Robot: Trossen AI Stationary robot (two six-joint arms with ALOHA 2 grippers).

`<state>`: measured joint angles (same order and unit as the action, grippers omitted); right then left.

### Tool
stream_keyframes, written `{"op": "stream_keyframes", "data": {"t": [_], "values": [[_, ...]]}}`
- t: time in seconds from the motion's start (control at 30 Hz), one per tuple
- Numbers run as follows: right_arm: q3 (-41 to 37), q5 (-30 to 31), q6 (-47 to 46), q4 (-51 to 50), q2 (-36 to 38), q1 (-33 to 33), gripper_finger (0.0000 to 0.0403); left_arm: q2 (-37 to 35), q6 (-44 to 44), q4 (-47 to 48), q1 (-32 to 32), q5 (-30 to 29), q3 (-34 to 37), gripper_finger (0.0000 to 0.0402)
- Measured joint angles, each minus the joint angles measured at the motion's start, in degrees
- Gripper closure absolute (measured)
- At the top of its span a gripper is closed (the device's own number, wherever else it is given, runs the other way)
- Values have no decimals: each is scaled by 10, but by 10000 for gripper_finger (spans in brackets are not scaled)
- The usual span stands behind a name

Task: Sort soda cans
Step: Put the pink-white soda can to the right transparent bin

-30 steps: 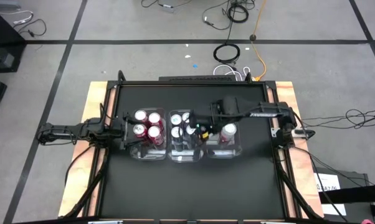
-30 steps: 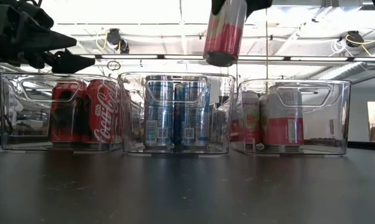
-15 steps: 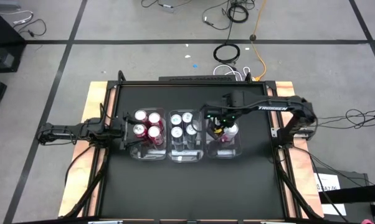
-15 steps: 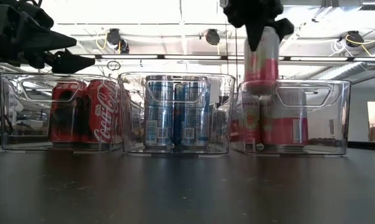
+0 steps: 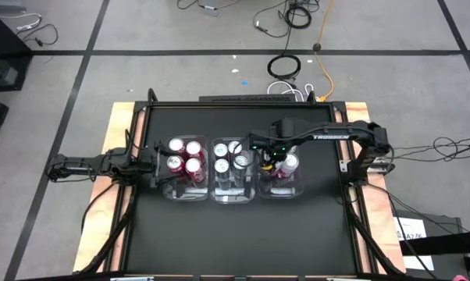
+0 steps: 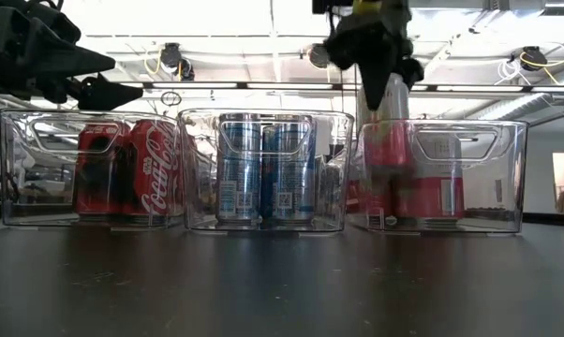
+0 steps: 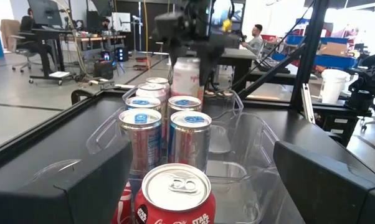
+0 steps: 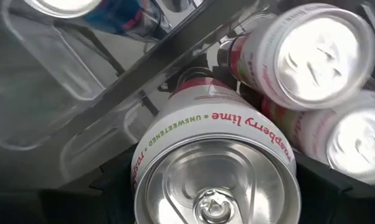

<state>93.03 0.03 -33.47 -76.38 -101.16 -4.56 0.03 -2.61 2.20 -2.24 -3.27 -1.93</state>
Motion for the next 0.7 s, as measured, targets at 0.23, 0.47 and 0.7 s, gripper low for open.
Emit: {"op": "stream_keyframes", "data": {"t": [0.23, 0.47, 0.7], "values": [[-2, 34, 29, 9, -38, 0, 119, 0, 0, 0, 0, 0, 0, 4], [-61, 38, 8, 68, -35, 2, 119, 0, 0, 0, 0, 0, 0, 4], [-87, 34, -12, 109, -34, 2, 119, 0, 0, 0, 0, 0, 0, 4]]}}
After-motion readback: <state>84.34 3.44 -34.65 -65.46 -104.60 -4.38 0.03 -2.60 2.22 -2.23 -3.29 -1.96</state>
